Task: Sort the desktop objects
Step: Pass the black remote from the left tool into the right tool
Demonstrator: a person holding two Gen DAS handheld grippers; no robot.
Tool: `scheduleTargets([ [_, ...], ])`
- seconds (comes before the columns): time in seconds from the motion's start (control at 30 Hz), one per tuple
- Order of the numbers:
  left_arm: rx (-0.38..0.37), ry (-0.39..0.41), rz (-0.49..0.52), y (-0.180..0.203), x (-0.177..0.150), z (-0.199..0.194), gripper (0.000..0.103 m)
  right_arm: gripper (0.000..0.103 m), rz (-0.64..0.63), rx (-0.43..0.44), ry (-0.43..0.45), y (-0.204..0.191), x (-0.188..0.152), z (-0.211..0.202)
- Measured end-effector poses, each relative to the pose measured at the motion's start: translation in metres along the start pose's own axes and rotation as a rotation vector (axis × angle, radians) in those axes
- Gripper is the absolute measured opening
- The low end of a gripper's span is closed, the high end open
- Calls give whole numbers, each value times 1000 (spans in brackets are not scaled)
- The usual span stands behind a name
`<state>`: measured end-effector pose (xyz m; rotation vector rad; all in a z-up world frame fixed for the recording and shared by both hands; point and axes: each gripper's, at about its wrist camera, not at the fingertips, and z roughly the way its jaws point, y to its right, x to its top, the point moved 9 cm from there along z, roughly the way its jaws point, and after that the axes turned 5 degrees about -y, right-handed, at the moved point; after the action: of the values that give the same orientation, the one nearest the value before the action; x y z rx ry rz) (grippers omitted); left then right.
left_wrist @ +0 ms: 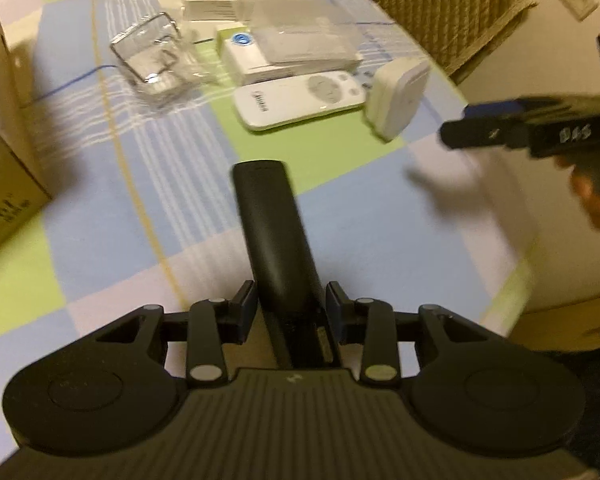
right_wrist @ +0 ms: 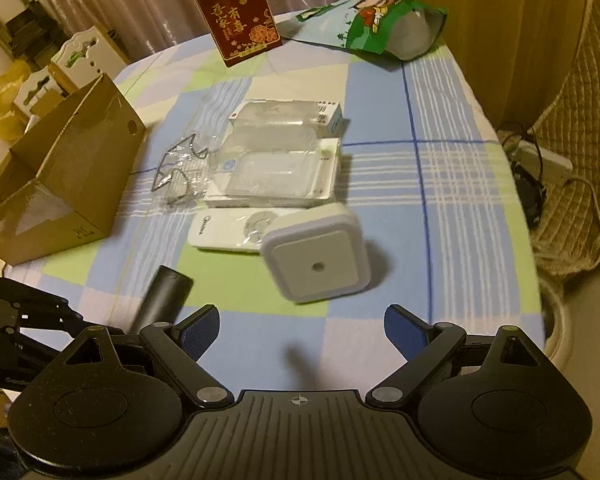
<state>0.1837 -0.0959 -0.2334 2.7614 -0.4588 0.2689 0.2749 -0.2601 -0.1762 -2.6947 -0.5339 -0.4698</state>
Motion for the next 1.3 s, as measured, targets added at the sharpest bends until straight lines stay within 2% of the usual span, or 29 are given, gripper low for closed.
scheduleTargets([
  [0.13, 24, 5, 6, -10, -9, -22, 31, 92, 2, 39, -28, -29, -14, 8],
  [0.33, 112, 25, -5, -53, -30, -61, 33, 92, -7, 104, -100, -96, -43, 37],
  [0.47, 119, 34, 4, -71, -36, -73, 33, 91, -11, 78, -100, -134, -51, 61],
  [0.53, 117, 36, 21, -77, -37, -76, 33, 91, -32, 22, -86, -145, -53, 71],
  [0.57, 112, 36, 30, -79, -38, -77, 33, 78, -45, -15, -81, -150, -54, 76],
  [0.6, 108, 36, 40, -81, -38, -78, 33, 69, -70, -46, -69, -153, -54, 79],
  [0.67, 100, 35, 56, -85, -38, -79, 33, 62, -153, -128, -46, -160, -56, 84],
  [0.7, 96, 35, 62, -86, -38, -79, 33, 52, -192, -162, -47, -162, -58, 85],
  [0.73, 90, 35, 68, -86, -38, -79, 33, 47, -227, -192, -43, -161, -60, 84],
  [0.8, 77, 37, 76, -86, -37, -77, 33, 39, -226, -184, -51, -152, -66, 79],
  [0.9, 60, 41, 89, -80, -33, -74, 33, 38, -214, -187, -63, -133, -75, 70],
  [1.0, 45, 53, 103, -68, -24, -68, 34, 38, -197, -192, -60, -114, -79, 60],
  [1.03, 42, 61, 106, -63, -19, -66, 38, 38, -193, -192, -60, -109, -80, 58],
  [1.07, 44, 69, 104, -58, -13, -63, 44, 45, -194, -180, -59, -107, -80, 57],
  [1.1, 53, 78, 97, -54, -7, -61, 46, 61, -195, -168, -59, -106, -80, 57],
  [1.17, 70, 96, 83, -48, 6, -57, 48, 62, -235, -185, -53, -105, -79, 58],
  [1.2, 78, 105, 77, -44, 13, -55, 48, 59, -251, -184, -44, -106, -78, 58],
  [1.23, 87, 114, 70, -41, 19, -53, 48, 38, -268, -183, -35, -106, -77, 58],
  [1.3, 96, 138, 32, -38, 35, -50, 48, 38, -292, -175, -52, -102, -75, 57],
])
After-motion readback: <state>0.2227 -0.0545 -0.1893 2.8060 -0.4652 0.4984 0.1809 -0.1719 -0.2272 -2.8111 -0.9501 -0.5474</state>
